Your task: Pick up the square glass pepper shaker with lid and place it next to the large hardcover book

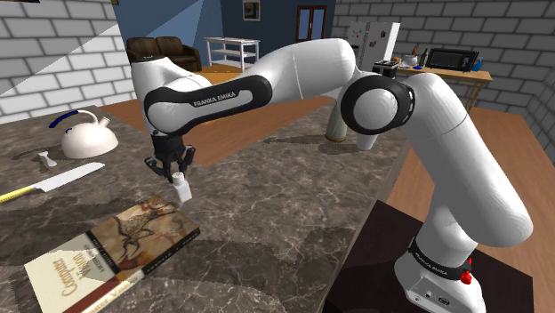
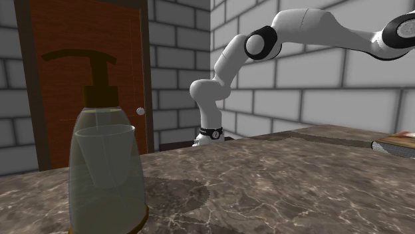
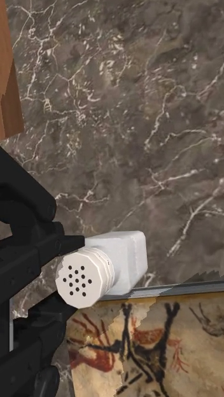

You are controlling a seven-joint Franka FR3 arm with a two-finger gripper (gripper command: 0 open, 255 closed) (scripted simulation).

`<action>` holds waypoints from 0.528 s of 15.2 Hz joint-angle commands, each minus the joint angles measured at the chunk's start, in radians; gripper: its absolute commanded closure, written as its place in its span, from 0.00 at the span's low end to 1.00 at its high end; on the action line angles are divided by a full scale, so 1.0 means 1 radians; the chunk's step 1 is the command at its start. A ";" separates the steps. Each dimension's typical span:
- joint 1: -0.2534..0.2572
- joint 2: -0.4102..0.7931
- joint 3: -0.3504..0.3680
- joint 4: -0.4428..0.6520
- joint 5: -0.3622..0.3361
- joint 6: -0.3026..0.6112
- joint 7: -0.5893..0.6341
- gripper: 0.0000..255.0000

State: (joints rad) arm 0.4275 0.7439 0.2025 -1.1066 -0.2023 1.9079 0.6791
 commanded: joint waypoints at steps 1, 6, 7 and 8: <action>-0.003 0.001 -0.001 -0.023 -0.001 0.024 0.001 1.00; -0.003 0.004 -0.001 -0.033 -0.002 0.037 0.003 1.00; -0.003 0.004 -0.001 -0.033 -0.002 0.037 0.003 1.00; -0.003 0.004 -0.001 -0.033 -0.002 0.037 0.003 1.00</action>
State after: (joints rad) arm 0.4241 0.7476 0.2014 -1.1395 -0.2043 1.9443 0.6818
